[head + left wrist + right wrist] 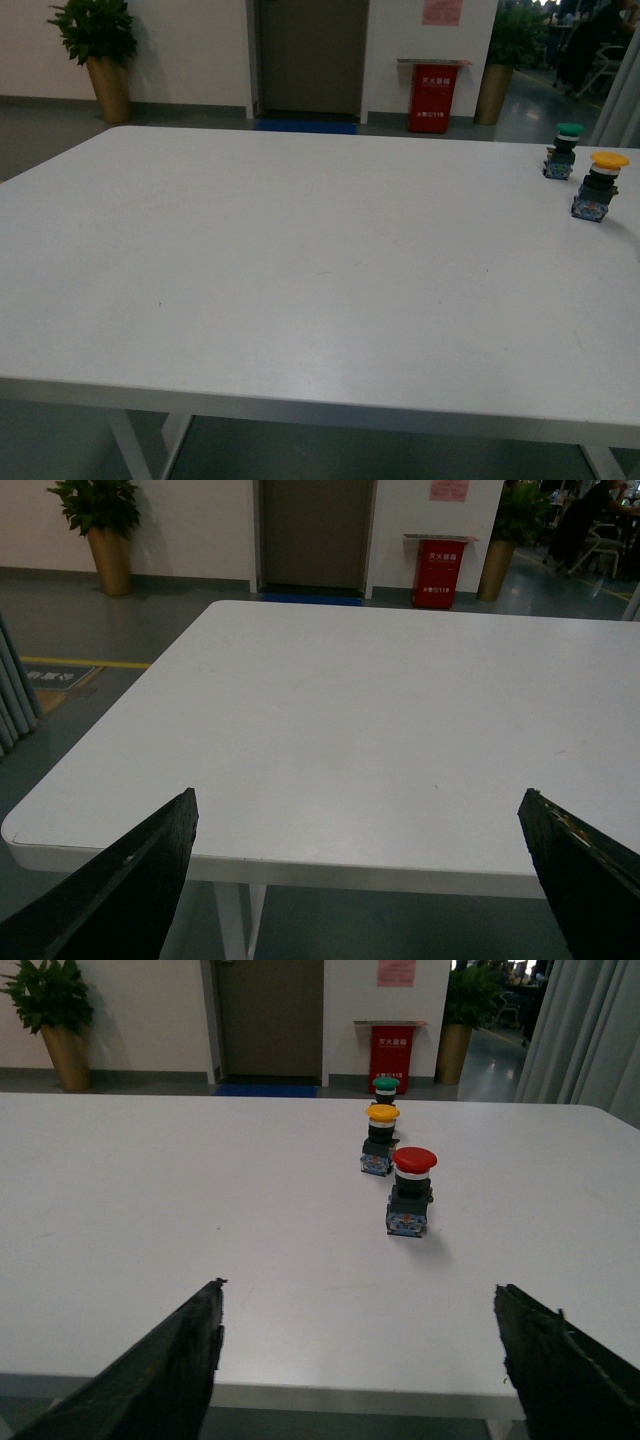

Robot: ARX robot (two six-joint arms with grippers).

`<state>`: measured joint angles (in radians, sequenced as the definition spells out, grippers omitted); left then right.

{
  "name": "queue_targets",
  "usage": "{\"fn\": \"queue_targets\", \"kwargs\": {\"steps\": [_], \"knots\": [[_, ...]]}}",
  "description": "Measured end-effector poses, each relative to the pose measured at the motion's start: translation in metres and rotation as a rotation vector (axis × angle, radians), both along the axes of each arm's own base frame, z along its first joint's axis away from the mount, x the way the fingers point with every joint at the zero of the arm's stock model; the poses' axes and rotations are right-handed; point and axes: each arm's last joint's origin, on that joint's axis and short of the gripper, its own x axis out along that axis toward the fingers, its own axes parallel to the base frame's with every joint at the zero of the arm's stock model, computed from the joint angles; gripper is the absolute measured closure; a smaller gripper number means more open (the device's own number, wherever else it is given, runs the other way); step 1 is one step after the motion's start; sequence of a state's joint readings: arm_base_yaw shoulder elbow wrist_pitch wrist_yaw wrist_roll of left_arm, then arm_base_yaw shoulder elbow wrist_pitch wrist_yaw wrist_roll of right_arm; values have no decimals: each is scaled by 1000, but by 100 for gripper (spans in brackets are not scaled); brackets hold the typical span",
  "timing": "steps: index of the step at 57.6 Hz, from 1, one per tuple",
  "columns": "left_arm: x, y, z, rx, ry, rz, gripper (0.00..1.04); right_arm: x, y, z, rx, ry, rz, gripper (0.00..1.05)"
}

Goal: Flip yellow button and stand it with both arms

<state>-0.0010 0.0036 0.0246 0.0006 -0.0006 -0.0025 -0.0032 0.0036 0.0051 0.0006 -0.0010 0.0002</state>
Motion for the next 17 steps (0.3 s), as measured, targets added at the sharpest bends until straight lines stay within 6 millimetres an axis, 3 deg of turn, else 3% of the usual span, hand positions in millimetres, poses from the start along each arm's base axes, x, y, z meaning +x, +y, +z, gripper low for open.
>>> {"fn": "queue_targets", "kwargs": {"steps": [4, 17], "knots": [[0, 0, 0, 0, 0, 0, 6, 0, 0, 0, 2, 0, 0, 5], [0, 0, 0, 0, 0, 0, 6, 0, 0, 0, 0, 0, 0, 7]]}}
